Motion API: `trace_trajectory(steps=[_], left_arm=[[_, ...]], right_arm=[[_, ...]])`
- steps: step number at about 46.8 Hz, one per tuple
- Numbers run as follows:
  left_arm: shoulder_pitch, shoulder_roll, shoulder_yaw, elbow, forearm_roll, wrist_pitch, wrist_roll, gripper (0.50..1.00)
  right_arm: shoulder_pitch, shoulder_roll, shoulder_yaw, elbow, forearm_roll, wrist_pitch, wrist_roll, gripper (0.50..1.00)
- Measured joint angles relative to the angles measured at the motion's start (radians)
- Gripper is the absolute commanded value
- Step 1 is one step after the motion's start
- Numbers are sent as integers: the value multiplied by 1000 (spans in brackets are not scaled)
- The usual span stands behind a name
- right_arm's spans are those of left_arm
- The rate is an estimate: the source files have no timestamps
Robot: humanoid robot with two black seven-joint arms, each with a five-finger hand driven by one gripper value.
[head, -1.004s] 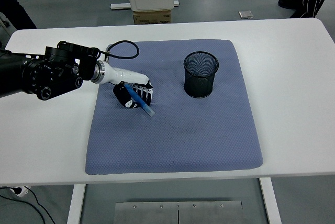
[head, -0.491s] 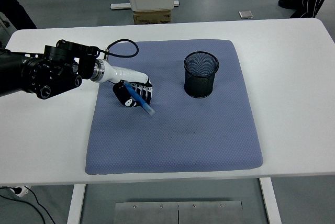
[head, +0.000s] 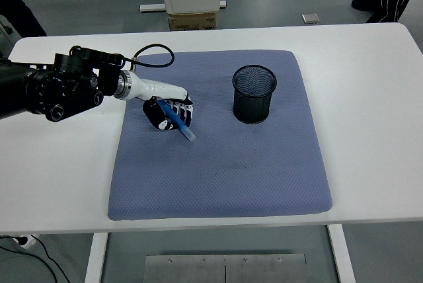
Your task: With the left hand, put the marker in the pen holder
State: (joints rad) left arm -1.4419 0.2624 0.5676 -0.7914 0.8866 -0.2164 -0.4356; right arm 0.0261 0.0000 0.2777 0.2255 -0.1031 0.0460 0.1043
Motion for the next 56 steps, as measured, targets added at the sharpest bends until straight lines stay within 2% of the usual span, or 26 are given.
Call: trace_trajectory(steps=[30,56], left_arm=[[-3,5,-37,0,-79,0,-6,500],[-44,8,-135,0,-85,-6,-6,500]], right_arm=[[0,0,0,0,0,0,0,1000],[0,0,0,0,0,0,0,1000]])
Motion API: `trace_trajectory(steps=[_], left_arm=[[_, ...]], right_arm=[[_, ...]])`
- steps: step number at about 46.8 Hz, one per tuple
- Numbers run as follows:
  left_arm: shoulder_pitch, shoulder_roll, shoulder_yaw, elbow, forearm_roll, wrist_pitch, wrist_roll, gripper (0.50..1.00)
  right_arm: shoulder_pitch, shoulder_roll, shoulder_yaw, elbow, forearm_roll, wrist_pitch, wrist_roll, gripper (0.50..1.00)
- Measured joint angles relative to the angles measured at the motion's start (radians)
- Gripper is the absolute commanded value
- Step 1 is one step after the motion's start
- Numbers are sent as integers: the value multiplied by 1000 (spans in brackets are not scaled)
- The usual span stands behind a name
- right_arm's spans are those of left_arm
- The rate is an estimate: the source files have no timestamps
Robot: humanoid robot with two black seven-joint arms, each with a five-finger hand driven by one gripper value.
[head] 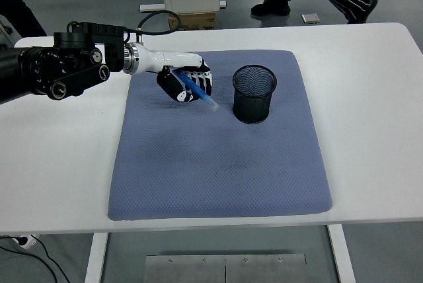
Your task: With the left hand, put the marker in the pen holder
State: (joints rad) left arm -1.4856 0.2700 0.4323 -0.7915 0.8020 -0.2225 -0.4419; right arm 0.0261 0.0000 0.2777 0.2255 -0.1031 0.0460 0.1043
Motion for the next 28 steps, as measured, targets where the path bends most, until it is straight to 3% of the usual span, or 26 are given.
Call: trace_trajectory(steps=[28], left_arm=[[14,-43,-125,10,-52,2,2,500]], right_arm=[[0,0,0,0,0,0,0,1000]])
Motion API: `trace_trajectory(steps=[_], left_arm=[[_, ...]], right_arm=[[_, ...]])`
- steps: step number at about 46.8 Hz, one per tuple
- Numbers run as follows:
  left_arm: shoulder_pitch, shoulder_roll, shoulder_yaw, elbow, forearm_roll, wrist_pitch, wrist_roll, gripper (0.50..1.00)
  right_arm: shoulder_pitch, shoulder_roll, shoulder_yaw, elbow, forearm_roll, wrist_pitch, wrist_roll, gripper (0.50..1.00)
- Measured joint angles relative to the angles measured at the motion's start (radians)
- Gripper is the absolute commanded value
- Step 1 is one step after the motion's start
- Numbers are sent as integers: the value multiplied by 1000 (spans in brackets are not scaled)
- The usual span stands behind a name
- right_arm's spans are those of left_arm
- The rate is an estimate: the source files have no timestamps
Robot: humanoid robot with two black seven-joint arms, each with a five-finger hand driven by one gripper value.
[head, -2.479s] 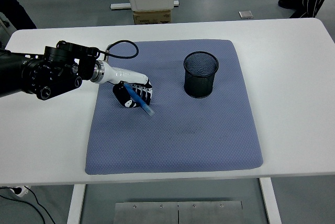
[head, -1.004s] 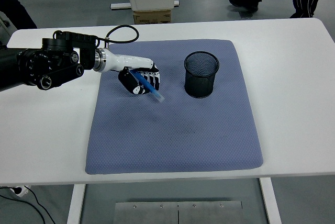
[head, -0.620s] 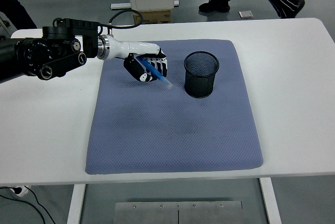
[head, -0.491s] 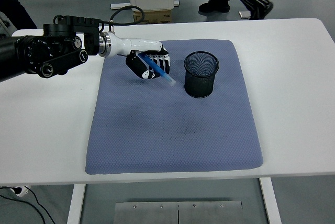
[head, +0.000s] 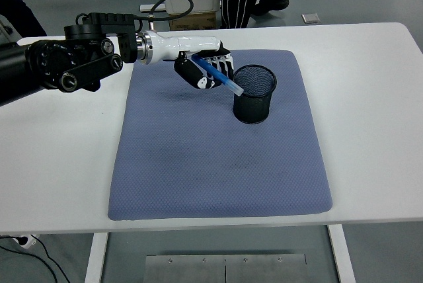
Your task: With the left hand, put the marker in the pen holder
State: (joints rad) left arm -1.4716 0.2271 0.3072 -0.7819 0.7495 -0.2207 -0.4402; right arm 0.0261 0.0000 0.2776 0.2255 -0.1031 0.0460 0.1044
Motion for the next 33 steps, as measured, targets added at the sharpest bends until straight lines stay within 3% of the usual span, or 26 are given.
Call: trace_trajectory(steps=[33], left_arm=[[22,-205,-95,169,-190,-2,-5,500]], right_arm=[[0,0,0,0,0,0,0,1000]])
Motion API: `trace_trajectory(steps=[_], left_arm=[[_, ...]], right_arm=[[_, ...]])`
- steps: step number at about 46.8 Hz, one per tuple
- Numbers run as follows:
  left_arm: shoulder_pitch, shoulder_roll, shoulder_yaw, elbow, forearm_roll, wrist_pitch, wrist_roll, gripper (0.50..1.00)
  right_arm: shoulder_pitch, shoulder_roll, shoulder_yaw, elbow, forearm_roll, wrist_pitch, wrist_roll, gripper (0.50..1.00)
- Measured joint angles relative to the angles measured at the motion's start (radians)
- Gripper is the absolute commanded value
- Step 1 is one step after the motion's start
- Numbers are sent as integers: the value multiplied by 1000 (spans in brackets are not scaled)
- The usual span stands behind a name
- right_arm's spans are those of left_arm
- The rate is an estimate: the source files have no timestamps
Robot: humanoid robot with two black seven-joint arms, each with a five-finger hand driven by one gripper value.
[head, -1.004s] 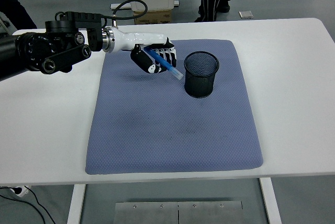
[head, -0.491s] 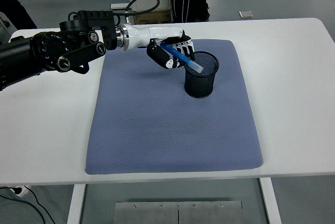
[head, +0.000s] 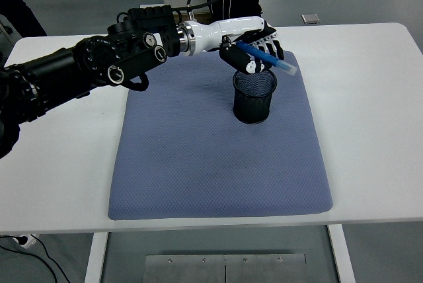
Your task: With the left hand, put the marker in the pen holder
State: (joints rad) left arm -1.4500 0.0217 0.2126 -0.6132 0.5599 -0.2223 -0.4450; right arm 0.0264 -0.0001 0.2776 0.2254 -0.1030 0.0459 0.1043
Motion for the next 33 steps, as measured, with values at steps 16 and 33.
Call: trace_trajectory(steps=[16,33], left_arm=[[42,-22,-45,8,-142,2,7,500],[98,-22,-57,1,-318,7,14,552]], right_arm=[[0,0,0,0,0,0,0,1000],[0,0,0,0,0,0,0,1000]])
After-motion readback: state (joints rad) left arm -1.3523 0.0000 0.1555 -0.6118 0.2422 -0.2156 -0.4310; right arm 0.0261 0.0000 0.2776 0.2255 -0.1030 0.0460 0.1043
